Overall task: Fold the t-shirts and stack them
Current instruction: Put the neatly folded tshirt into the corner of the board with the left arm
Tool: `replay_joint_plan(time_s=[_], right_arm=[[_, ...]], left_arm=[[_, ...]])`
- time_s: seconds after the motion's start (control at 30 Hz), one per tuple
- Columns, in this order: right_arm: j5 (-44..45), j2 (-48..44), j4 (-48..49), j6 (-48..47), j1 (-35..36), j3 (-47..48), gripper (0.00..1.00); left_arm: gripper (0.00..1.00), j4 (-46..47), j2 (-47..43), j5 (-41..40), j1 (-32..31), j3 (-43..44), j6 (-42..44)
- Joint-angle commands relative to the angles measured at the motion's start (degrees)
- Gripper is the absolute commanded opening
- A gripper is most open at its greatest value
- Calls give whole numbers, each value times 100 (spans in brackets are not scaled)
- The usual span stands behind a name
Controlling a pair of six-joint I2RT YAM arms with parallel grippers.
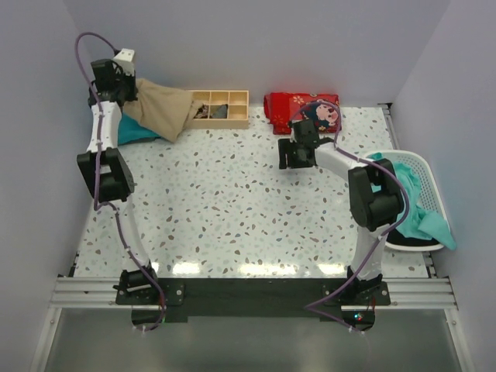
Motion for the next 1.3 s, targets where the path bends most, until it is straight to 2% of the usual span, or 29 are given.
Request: replay_joint_plan(time_s=[0.0,0.2,0.3,0.4,0.43,0.47,0.5,0.53,0.63,0.73,0.93,1.03,1.07,1.13,1.17,1.2,1.27], right_arm=[[-212,207,2,65,-21,310,68],[-388,383,-7,109,-21,398,67],[-449,418,-6,127,-21,416,67],[-528,471,-33,127,-13,451,67],[-537,489,-42,118,-21,442,67],[-563,489,-42,127,-21,460,67],[-590,480,-42,127,-21,451,67],[-599,471,-33,127,-13,442,67],[-608,410,20,153,-21,372,67],[-608,322,20,144,-13,302,67],[-573,-38,195,188,-13,-6,67],[-529,-214,231,232,-13,-76,67],[-502,-293,213,241,-4,-94,67],[-328,-574,205,206,22,-199,68],[-239,-688,204,180,31,-260,69],[-169,-802,213,153,40,-400,75],[-20,-1189,231,118,49,-568,77]], left_arm=[[0,478,-42,-307,401,357,142],[0,1101,-174,-79,973,-127,-307],[0,1093,-68,-438,1044,-92,-298],[16,1294,-156,-351,1053,-486,-342],[48,1373,-182,-290,1053,-679,-359],[64,1418,-217,-263,1062,-785,-429],[90,1461,-305,-263,1053,-882,-482],[100,1523,-358,-150,1062,-1074,-544],[100,1777,-621,70,1044,-1470,-754],[100,1805,-920,-69,974,-1612,-904],[100,1560,-1781,80,579,-1753,-1124],[100,1453,-2378,10,-26,-2146,-1124],[100,1471,-2710,-34,-437,-2314,-1124],[100,1664,-3055,-288,-913,-2990,-1124],[100,1777,-3413,-455,-1420,-3271,-1333],[100,2057,-3573,-491,-1634,-3552,-1396],[100,2392,-3985,-430,-2160,-4317,-1659]])
